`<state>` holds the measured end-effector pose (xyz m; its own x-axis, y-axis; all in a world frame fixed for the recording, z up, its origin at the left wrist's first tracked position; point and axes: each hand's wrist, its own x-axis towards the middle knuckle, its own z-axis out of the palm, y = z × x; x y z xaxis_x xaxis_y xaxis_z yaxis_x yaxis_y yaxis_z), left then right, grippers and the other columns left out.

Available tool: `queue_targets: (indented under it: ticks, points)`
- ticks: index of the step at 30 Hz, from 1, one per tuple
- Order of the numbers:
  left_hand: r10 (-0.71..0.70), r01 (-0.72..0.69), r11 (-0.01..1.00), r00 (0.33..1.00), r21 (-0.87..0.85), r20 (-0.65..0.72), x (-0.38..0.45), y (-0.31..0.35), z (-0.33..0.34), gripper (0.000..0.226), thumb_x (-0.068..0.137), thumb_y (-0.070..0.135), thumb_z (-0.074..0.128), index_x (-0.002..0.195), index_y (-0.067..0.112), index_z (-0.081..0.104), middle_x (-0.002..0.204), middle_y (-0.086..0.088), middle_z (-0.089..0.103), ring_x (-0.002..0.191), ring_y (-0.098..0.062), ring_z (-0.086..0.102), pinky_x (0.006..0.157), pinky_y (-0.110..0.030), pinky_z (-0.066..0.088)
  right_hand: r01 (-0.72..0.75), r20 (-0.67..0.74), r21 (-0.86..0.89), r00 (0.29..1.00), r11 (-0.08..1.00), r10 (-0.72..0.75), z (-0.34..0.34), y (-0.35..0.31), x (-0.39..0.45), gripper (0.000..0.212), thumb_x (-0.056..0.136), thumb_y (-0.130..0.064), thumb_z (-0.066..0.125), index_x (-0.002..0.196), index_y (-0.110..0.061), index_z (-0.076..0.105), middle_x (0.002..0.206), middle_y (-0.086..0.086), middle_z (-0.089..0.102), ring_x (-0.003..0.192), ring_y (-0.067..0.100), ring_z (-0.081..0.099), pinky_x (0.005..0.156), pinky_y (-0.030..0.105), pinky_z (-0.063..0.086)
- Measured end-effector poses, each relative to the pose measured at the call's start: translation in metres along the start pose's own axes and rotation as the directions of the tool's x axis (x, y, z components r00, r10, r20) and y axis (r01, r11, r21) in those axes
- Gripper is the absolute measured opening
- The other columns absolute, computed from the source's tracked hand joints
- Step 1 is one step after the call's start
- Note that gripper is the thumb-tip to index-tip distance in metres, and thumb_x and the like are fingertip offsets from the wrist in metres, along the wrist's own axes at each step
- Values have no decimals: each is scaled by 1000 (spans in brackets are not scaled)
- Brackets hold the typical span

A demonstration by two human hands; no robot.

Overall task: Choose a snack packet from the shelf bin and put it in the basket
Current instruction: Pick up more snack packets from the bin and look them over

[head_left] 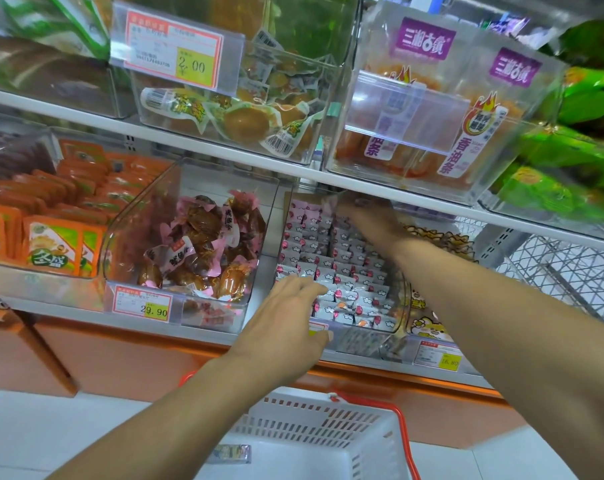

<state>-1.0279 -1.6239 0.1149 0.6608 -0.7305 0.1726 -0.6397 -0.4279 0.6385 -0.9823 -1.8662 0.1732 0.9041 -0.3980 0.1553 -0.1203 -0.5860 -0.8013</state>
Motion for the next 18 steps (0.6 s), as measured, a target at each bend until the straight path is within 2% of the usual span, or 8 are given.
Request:
queue_targets:
  ticks: [1, 2, 3, 5, 9, 13, 16, 18]
  points:
    - [-8, 7, 1000, 1000, -15, -10, 0, 0, 0, 67, 92, 38, 71, 151, 31, 39, 155, 14, 33, 145, -6, 23, 111, -20, 14, -99, 46, 264, 995, 959, 90, -3, 1, -3, 15, 96, -19, 65, 110, -16, 67, 128, 7, 68, 118, 23, 64, 109, 43, 48]
    - [-12, 12, 1000, 1000, -20, -13, 0, 0, 0, 67, 92, 39, 71, 151, 32, 39, 156, 14, 33, 146, -6, 22, 112, -21, 15, -211, 126, 570, 977, 794, 170, -6, 0, -7, 21, 97, -8, 57, 118, -11, 61, 135, 16, 62, 123, 29, 62, 110, 46, 47]
    - [-14, 14, 1000, 1000, -17, -10, 0, -1, 0, 67, 92, 39, 71, 151, 32, 40, 156, 14, 32, 146, -6, 22, 113, -21, 15, -292, 217, 812, 955, 506, 203, -8, -2, -12, 33, 94, -1, 51, 126, -6, 55, 133, 20, 61, 121, 31, 63, 109, 46, 48]
    - [-10, 10, 1000, 1000, 6, 10, -1, 0, 2, 65, 92, 40, 71, 149, 32, 41, 156, 14, 32, 147, -5, 20, 110, -19, 11, -346, 317, 929, 927, 131, 200, -8, -3, -21, 60, 85, -12, 50, 143, 1, 42, 124, 25, 66, 113, 33, 65, 108, 43, 48]
    - [-34, 34, 999, 999, -23, -22, 0, 3, 4, 76, 91, 40, 71, 154, 33, 29, 159, 13, 29, 146, -8, 27, 108, -20, 16, -473, 439, 880, 845, 45, 305, 10, -21, -29, 57, 102, -38, 42, 139, 5, 48, 137, 37, 51, 127, 47, 51, 103, 39, 51]
    - [-82, 77, 993, 995, -86, -60, 3, 6, 1, 79, 92, 39, 71, 155, 35, 24, 158, 16, 29, 143, -8, 33, 112, -28, 28, -544, 471, 815, 822, 198, 321, 26, -35, -31, 39, 81, 5, 67, 119, 6, 59, 136, 32, 51, 123, 47, 57, 85, 38, 62]
    - [-74, 73, 996, 997, -52, -22, 2, 5, 3, 76, 92, 40, 71, 154, 33, 29, 158, 13, 29, 143, -8, 32, 109, -22, 22, -535, 289, 526, 844, 662, 452, 30, -32, -29, 15, 87, 12, 62, 99, 4, 60, 123, 28, 62, 117, 44, 65, 98, 42, 57]
    - [-56, 56, 998, 998, -16, -13, 1, 3, 5, 74, 92, 40, 71, 153, 31, 31, 157, 12, 30, 144, -8, 28, 103, -18, 17, -419, 99, 198, 908, 886, 407, 26, -31, -25, 16, 89, 2, 68, 104, -2, 64, 116, 16, 68, 104, 30, 73, 87, 37, 62]
